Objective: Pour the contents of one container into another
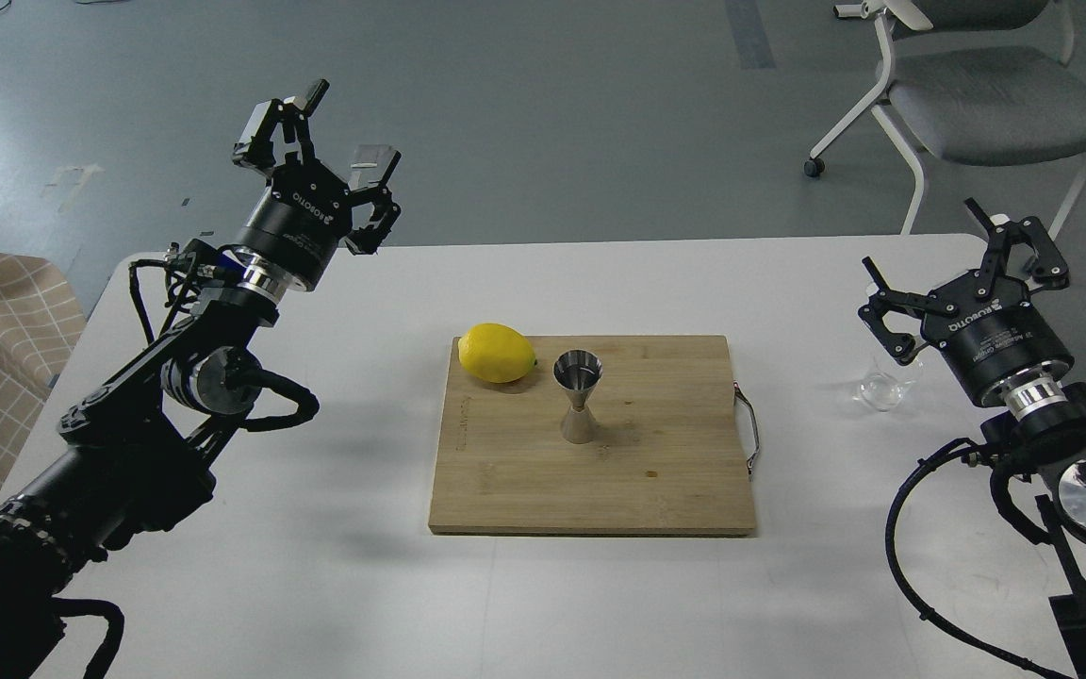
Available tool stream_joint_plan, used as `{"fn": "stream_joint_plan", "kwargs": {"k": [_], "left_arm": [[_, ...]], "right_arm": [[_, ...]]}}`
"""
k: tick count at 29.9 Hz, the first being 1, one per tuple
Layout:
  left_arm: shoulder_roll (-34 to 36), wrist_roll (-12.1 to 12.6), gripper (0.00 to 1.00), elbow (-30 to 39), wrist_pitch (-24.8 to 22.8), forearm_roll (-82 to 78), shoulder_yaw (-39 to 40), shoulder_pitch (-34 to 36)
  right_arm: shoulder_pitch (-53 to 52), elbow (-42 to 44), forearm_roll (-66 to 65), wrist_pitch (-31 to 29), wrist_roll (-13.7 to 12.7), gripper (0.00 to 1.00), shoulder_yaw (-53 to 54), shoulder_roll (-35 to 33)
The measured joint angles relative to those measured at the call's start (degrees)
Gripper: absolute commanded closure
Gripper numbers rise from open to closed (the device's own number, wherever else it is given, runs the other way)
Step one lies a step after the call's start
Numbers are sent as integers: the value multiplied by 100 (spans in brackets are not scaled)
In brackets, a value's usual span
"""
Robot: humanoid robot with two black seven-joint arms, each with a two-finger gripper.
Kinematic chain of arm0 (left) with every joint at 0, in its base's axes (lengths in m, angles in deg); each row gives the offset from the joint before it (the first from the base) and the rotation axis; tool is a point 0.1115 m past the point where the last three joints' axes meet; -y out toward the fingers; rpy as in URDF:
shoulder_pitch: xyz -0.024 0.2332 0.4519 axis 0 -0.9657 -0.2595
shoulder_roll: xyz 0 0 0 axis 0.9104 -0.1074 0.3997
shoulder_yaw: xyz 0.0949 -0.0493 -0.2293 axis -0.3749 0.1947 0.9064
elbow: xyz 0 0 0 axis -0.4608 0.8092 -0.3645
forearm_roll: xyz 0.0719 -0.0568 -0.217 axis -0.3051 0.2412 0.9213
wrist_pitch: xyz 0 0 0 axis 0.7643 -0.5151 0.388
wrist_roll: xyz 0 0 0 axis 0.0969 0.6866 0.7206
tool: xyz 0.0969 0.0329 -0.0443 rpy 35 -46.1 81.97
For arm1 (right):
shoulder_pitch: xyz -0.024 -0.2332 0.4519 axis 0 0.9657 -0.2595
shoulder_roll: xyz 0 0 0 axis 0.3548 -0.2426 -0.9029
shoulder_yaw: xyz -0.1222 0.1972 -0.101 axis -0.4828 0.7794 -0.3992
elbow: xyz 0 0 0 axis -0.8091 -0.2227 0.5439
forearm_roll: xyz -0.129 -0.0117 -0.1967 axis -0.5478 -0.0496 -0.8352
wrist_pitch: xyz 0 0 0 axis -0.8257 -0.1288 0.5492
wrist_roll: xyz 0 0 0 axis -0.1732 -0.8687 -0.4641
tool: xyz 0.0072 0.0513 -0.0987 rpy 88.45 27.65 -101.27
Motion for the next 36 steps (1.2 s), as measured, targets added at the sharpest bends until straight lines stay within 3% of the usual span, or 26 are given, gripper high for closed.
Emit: {"fn": "stream_joint_plan", "kwargs": {"k": [11,17,29,36], "left_arm": [[271,0,2,-10,-217,0,3,156],[287,0,2,-11,-218,0,9,305],[297,0,2,-40,-218,17,61,475],[284,0,2,-54,-218,17,75,476]], "right_arm": [[-945,110,-308,-197,-216,0,-190,-42],[-1925,731,-1180,-198,-392,0,-430,-52],[-3203,1830,-2168,-552,-404,0,-1371,-226],[-3503,2023,-2211,-579,-346,0,-1418,-248]]}}
